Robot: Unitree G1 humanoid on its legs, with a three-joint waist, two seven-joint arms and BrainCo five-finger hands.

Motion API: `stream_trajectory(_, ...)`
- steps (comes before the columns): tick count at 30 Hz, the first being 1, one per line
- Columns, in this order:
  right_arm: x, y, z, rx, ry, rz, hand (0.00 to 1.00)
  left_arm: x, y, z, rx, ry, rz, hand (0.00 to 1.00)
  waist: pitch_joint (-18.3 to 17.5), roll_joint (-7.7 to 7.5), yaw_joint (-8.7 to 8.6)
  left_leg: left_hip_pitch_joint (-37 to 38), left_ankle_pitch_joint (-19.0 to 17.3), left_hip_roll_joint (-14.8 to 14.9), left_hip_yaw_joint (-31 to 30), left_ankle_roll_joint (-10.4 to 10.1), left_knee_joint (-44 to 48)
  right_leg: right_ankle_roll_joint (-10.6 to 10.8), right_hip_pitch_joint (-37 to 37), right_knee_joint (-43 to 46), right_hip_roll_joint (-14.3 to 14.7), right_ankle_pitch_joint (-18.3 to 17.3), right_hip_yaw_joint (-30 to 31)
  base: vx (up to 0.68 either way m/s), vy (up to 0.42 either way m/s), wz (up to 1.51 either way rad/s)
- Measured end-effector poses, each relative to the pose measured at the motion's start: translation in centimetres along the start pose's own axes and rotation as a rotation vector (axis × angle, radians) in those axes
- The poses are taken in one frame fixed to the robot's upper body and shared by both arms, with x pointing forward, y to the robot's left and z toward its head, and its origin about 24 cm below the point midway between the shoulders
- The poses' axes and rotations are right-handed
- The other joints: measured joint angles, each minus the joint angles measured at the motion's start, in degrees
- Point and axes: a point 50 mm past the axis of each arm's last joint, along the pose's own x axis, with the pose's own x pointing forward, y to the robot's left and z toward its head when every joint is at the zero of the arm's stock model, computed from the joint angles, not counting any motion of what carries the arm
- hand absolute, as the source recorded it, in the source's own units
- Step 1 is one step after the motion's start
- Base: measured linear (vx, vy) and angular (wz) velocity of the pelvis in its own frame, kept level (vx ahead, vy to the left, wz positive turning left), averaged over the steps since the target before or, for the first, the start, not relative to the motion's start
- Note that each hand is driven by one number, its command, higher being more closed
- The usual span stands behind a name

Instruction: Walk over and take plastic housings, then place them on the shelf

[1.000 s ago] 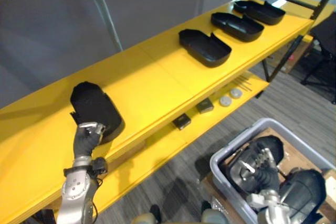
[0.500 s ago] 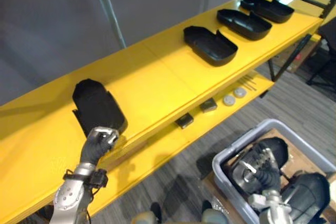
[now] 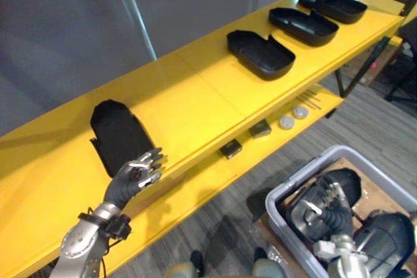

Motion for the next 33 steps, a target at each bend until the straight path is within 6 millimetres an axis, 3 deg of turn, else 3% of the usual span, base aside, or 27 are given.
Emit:
stream_trajectory(6, 0.1, -0.2, -0.1, -0.009, 0.018, 0.011, 0.00, -0.3, 0.8, -1.9, -0.043, 0.132, 0.019, 0.00, -0.2, 0.22, 0.06, 0.0, 0.0, 0.0, 0.0, 0.0, 0.0, 0.0, 0.0, 0.0, 0.0, 0.0, 0.0, 0.00, 0.000, 0.00)
stream_trajectory(15, 0.2, -0.7, 0.2, -0.037, 0.014, 0.020, 0.00, -0.5, 1.3, -3.2, -0.109, 0.192, 0.048, 0.00, -1.0, 1.23, 0.07, 0.1, 0.0, 0.1, 0.0, 0.0, 0.0, 0.0, 0.0, -0.2, 0.1, 0.0, 0.1, 0.00, 0.000, 0.00)
stream_trajectory(33, 0.2, -0.6, 0.0, -0.034, 0.019, 0.036, 0.00, -0.9, 3.2, -5.8, -0.205, 0.201, 0.373, 0.00, -2.5, 0.82, 0.31, 1.2, 0.6, 0.4, 1.2, -0.3, -1.2, -0.1, -0.7, 1.1, 0.2, -0.7, 1.4, -0.01, -0.002, -0.03)
